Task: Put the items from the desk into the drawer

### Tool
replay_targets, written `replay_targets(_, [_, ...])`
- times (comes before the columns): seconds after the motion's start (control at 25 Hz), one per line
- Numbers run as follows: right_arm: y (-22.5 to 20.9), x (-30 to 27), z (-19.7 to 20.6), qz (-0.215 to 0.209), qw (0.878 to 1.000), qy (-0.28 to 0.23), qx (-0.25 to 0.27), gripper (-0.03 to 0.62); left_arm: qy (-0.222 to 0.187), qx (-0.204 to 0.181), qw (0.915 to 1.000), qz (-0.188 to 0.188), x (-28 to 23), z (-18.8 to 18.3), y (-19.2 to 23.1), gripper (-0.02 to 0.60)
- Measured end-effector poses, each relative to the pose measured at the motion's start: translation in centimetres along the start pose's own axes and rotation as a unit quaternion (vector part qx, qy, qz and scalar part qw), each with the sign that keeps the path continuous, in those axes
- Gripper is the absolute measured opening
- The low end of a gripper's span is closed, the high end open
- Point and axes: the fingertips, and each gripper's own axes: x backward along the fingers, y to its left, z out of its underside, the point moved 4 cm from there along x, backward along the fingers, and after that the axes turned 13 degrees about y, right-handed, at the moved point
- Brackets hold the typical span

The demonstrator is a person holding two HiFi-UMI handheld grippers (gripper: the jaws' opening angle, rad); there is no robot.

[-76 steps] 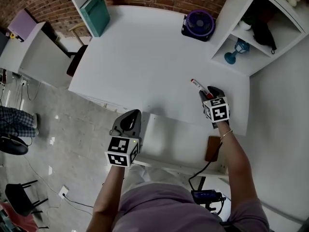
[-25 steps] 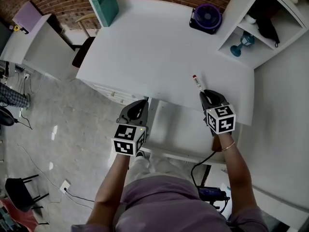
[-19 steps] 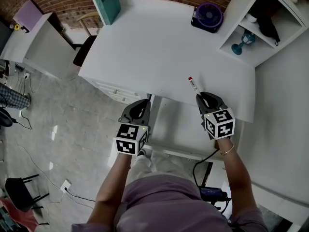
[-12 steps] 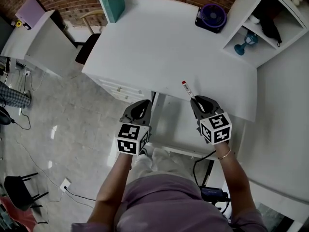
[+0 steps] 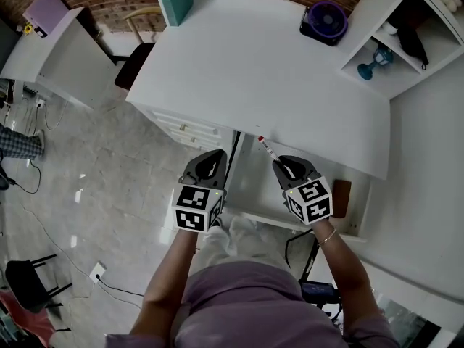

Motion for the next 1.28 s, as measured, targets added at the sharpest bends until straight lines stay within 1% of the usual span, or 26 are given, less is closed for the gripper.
replay_targets(0.36, [0.7,-3.5,2.1,-0.022,0.999,0.045,0.005,0.069,0.009,0.012,0.9999,-0.008,-0.4,0.8,0.4,-0.002])
replay_targets(0.72, [0.6,-7.6,3.0,-0.033,0.996,0.087,0.012,0.070,0.011,0.030,0.9991,-0.027,-0.6,1.4,1.5,-0.002])
replay_targets(1.28, [-0.4,-11.5,4.9,-0.044,0.988,0.144,0.021,0.071,0.021,0.050,0.9973,-0.050,-0.8,2.2,3.1,-0.002])
